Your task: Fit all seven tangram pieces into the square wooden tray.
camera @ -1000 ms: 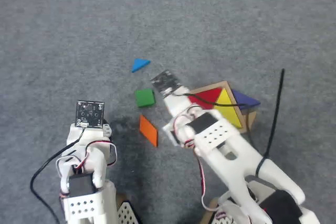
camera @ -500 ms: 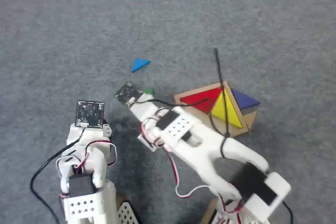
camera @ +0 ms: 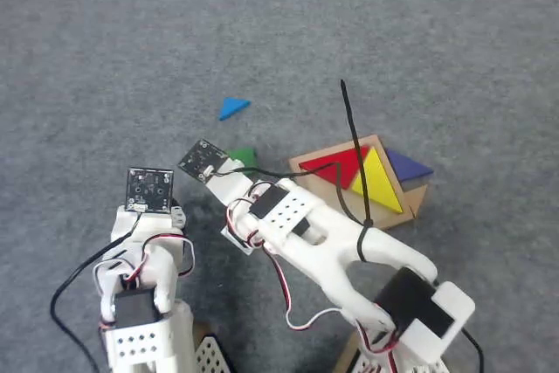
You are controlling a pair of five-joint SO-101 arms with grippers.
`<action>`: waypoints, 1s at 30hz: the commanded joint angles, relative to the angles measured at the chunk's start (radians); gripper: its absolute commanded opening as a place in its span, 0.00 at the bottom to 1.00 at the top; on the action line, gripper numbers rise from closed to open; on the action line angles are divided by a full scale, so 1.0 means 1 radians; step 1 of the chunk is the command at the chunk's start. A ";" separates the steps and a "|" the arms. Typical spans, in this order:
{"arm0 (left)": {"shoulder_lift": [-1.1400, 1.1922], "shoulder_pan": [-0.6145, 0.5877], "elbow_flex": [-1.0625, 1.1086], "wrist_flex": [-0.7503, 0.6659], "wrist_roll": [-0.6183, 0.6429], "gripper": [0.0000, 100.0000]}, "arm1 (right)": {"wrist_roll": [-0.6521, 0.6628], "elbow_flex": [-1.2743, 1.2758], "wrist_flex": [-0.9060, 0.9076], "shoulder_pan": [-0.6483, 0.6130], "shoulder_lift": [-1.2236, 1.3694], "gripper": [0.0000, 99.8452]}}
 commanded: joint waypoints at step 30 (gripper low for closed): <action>-0.015 0.005 -0.008 0.005 -0.003 0.02 | -0.101 -0.054 0.047 0.047 -0.033 0.01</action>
